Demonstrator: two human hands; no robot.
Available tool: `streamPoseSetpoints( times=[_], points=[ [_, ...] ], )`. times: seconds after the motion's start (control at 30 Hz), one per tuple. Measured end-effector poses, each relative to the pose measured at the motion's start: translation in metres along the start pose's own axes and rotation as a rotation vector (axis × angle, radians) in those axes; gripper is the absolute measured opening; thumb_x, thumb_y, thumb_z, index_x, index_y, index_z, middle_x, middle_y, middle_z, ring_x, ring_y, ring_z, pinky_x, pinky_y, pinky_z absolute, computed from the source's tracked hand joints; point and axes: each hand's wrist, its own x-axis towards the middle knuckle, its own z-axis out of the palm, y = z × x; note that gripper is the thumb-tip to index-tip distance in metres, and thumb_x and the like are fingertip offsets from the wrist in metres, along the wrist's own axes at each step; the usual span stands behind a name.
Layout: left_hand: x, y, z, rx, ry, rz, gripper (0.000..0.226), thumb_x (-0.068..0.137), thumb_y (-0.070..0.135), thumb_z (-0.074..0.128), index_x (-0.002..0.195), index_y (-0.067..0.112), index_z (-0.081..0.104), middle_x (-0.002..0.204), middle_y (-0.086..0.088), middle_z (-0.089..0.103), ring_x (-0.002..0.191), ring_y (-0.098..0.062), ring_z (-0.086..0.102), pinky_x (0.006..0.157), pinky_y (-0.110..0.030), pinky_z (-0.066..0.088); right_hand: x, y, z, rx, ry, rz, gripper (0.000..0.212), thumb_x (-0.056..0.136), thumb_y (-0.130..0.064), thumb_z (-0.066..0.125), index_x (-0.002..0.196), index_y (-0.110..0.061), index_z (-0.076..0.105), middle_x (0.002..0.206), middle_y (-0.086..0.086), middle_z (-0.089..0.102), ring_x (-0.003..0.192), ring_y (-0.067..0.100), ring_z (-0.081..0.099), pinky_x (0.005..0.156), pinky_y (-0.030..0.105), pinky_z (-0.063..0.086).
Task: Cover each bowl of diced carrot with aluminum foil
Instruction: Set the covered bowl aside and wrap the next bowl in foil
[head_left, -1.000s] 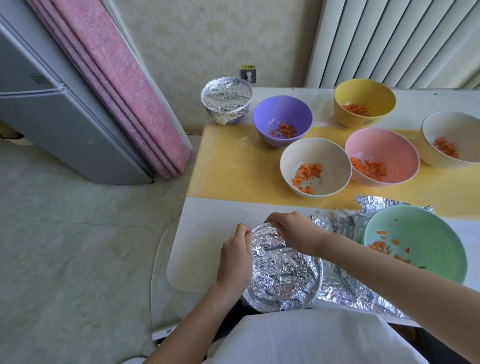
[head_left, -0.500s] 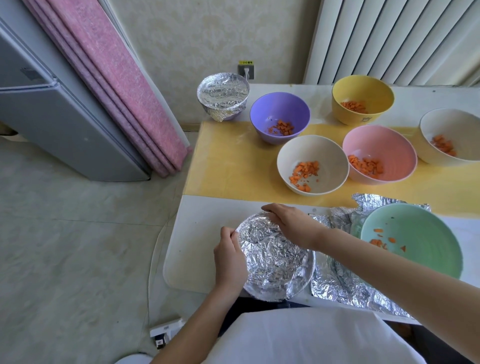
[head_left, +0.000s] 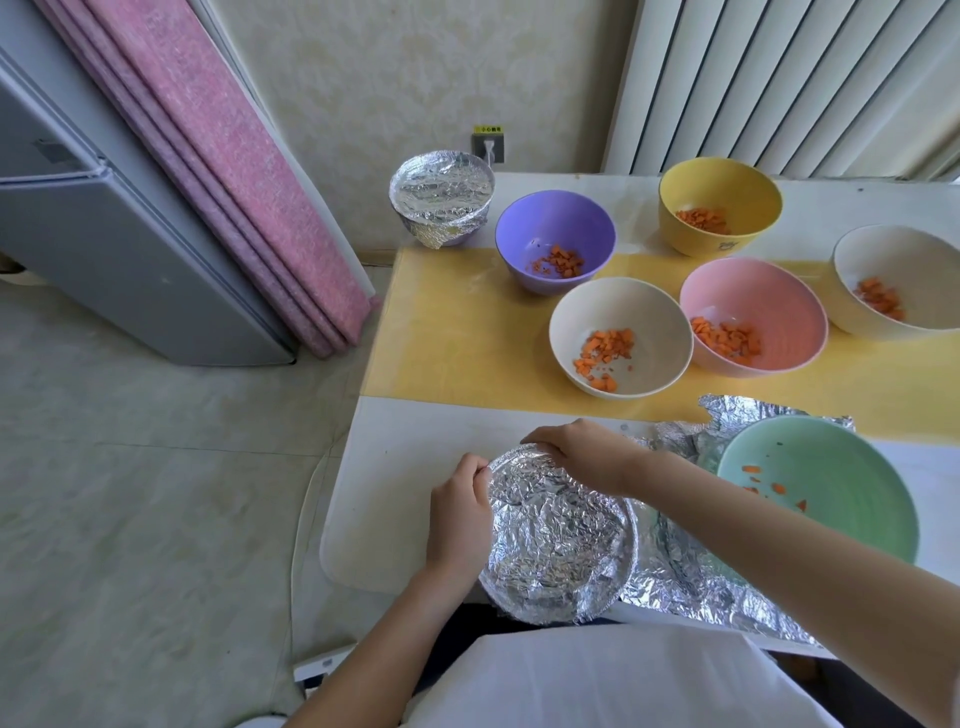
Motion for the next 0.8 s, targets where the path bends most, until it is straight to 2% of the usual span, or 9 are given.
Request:
streamPoseSetpoints(
  times=[0.1,0.23,0.33,0.4,0.47,0.57,0.67,0.8],
  points=[
    [0.000,0.001,0.001,0.024,0.003,-0.009,0.020,0.097,0.010,0.043,0.078,0.015,0.048,0.053,0.010,0.038,0.047,-0.007,0.033,0.044,-0.019,0.027,0.004,-0.001,0.001,-0.039,0.000,-0.008,0.030,0.098,-0.008,0.037,0.121,-0.013,0.057,0.092,0.008,0.063,0.075,0.018,0.048,0.067,0.024,0.032],
    [0.000,0.000,0.002,0.048,0.008,-0.009,0.018,0.097,0.010,0.043,0.083,0.010,0.054,0.054,0.012,0.040,0.049,-0.006,0.036,0.046,-0.018,0.028,0.008,-0.008,-0.005,-0.132,-0.050,0.021,0.033,0.090,0.003,0.038,0.116,-0.009,0.056,0.082,0.002,0.059,0.071,0.018,0.042,0.059,0.026,0.030],
    [0.001,0.001,0.002,0.057,0.015,-0.008,0.017,0.097,0.010,0.043,0.086,0.007,0.056,0.056,0.011,0.042,0.051,-0.006,0.039,0.050,-0.027,0.023,0.011,-0.012,-0.004,-0.162,-0.093,0.011,0.029,0.093,0.000,0.038,0.115,-0.007,0.056,0.103,0.008,0.064,0.082,0.019,0.053,0.068,0.027,0.039],
    [0.001,0.000,0.002,0.063,0.020,-0.011,0.017,0.097,0.010,0.043,0.088,0.007,0.057,0.056,0.008,0.044,0.051,-0.012,0.041,0.052,-0.027,0.019,0.012,-0.013,0.001,-0.139,-0.075,-0.020,0.029,0.096,-0.006,0.039,0.119,-0.010,0.055,0.108,0.007,0.065,0.091,0.021,0.058,0.077,0.031,0.046],
    [0.001,0.001,0.001,0.066,0.024,-0.010,0.016,0.097,0.011,0.043,0.088,0.007,0.057,0.058,0.005,0.047,0.055,-0.019,0.042,0.053,-0.028,0.019,0.013,-0.013,0.007,-0.127,-0.039,-0.033,0.026,0.096,-0.006,0.039,0.114,-0.011,0.057,0.099,0.007,0.064,0.082,0.021,0.053,0.072,0.032,0.043],
    [0.001,0.001,0.001,0.070,0.015,-0.006,0.016,0.097,0.011,0.043,0.088,0.007,0.056,0.062,0.002,0.049,0.058,-0.021,0.043,0.053,-0.028,0.019,0.011,-0.016,0.010,-0.168,0.003,-0.013,0.023,0.092,-0.001,0.040,0.104,-0.011,0.056,0.084,0.008,0.058,0.073,0.021,0.045,0.063,0.031,0.033],
    [0.001,0.001,0.001,0.083,0.007,-0.006,0.017,0.098,0.012,0.041,0.089,0.007,0.055,0.064,-0.001,0.050,0.059,-0.022,0.044,0.053,-0.029,0.019,0.012,-0.018,0.006,-0.184,-0.033,0.014,0.030,0.091,0.000,0.039,0.113,-0.011,0.056,0.098,0.012,0.064,0.076,0.022,0.048,0.065,0.031,0.038],
    [0.002,0.001,0.000,0.089,0.009,-0.003,0.017,0.097,0.011,0.041,0.089,0.007,0.055,0.064,-0.001,0.050,0.060,-0.023,0.043,0.054,-0.030,0.018,0.015,-0.026,0.004,-0.189,-0.079,-0.038,0.047,0.089,0.005,0.037,0.130,-0.013,0.049,0.113,0.011,0.062,0.100,0.028,0.058,0.074,0.033,0.043]
  ],
)
